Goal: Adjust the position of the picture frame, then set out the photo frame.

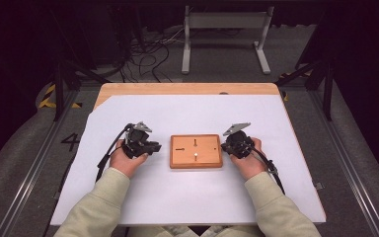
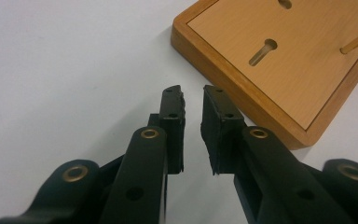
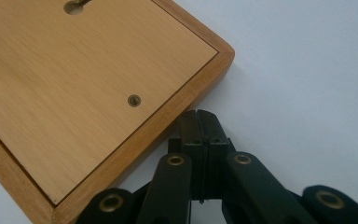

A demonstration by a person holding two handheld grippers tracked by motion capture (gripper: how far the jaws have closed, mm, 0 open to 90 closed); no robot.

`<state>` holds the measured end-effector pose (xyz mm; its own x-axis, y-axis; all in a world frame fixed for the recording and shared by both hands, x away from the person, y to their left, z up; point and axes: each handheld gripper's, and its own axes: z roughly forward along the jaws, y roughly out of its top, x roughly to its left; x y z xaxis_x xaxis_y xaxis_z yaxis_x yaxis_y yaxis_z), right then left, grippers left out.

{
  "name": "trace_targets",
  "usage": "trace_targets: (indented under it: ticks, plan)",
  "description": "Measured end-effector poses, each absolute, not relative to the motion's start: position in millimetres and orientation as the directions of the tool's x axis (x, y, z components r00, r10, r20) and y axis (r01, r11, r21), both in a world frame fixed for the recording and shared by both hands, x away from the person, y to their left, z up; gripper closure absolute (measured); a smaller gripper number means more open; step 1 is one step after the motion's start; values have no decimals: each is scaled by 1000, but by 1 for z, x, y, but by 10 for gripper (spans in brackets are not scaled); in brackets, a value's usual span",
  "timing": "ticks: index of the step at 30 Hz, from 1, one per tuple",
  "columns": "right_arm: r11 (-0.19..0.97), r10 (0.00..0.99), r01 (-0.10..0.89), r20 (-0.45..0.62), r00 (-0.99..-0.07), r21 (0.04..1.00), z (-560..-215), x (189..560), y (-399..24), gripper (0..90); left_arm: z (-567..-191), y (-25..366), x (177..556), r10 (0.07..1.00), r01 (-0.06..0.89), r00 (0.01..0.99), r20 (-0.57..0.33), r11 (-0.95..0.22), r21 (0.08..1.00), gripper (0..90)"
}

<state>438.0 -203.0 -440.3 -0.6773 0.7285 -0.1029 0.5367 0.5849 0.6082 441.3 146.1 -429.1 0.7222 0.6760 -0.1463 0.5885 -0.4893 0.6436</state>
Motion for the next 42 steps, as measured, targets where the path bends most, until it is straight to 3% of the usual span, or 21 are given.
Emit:
trace_targets:
  ticks: [6, 11, 18, 30, 33, 42]
  plan:
    - [536, 737, 519, -70, -672, 666, -429, 436, -212, 894, -426, 151, 440, 686, 591, 713, -147, -474, 652, 708]
    - [529, 687, 445, -58, -724, 722, -408, 430, -216, 839, -423, 156, 439, 680, 586, 718, -151, -472, 659, 632]
    - [543, 610, 381, -40, -791, 748, -390, 422, -212, 784, -419, 159, 439, 671, 588, 723, -164, -472, 657, 590]
    - [605, 477, 317, -15, -879, 730, -384, 419, -178, 672, -418, 156, 439, 655, 594, 735, -175, -496, 633, 531]
    - [616, 448, 336, 33, -893, 713, -388, 419, -166, 660, -419, 156, 440, 647, 595, 740, -184, -502, 627, 516]
    - [676, 393, 295, 9, -920, 675, -400, 418, -141, 611, -419, 154, 440, 640, 594, 746, -184, -514, 619, 498]
